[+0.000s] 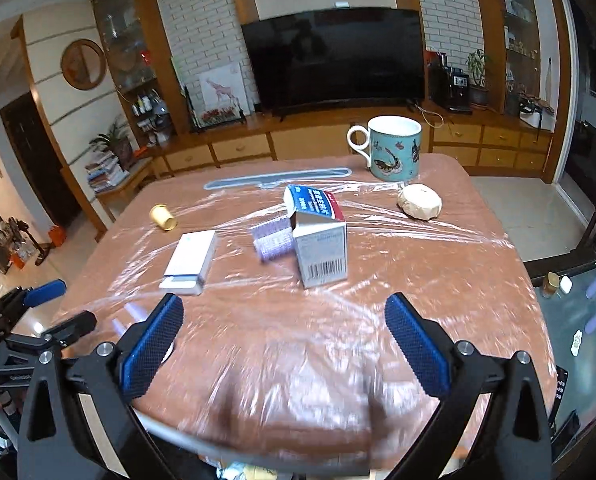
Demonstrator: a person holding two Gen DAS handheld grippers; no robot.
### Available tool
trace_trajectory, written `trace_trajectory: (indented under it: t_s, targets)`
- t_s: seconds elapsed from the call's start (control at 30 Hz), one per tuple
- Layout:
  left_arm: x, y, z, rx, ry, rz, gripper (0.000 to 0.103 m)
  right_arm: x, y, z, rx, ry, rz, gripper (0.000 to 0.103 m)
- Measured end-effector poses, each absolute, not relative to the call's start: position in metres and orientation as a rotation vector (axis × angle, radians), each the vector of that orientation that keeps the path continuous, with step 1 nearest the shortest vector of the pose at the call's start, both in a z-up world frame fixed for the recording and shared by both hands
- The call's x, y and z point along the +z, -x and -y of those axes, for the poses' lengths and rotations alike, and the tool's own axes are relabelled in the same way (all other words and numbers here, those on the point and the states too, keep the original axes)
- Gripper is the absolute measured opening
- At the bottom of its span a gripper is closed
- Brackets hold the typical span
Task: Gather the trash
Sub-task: 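Move both tools back over the table toward the remaining trash, then grasp the lavender plastic rack with the left tool while the right tool grasps the blue medicine box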
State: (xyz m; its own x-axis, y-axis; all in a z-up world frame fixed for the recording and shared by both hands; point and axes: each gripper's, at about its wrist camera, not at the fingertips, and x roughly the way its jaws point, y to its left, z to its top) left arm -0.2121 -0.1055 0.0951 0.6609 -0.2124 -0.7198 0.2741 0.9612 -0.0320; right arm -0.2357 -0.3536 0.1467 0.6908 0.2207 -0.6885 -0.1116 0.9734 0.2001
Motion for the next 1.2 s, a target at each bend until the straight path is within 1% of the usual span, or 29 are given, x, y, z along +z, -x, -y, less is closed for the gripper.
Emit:
trace_trajectory:
  t_s: [0.3,0.57,0.67,0.8,0.93,1.1,1.13,1.2]
  targets:
    - [0.079,0.151,0.122,-0.342,-0.14,-0.866,0.099,0.12,0.188,0.351,0.118,-0.127,-0.855,0.099]
    - [0.067,0.122,0.139,-0.323,-0.144,-0.926,0.099,0.105,0.16,0.35,0.151,-0.09,-0.901,0.099]
    - [0.069,0.131,0.135,-0.331,-0.1,-0.939,0.099,0.102,0.153,0.352,0.186,-0.084,-0.913,0.099]
    - [0.068,0.16,0.131,-0.359,-0.12,-0.934,0.099,0.098,0.145,0.35,0.224,-0.069,-0.921,0.099]
    - [0.057,0.182,0.133,-0.385,-0.164,-0.949,0.099,0.094,0.137,0.347,0.255,-0.056,-0.93,0.099]
    - [0.04,0.19,0.135,-0.379,-0.166,-0.969,0.099,0.089,0.13,0.344,0.273,-0.047,-0.935,0.099]
    - [0.037,0.191,0.135,-0.377,-0.167,-0.968,0.099,0.089,0.129,0.343,0.275,-0.043,-0.931,0.099]
    - [0.029,0.192,0.136,-0.37,-0.173,-0.98,0.094,0.087,0.126,0.344,0.272,-0.044,-0.932,0.098]
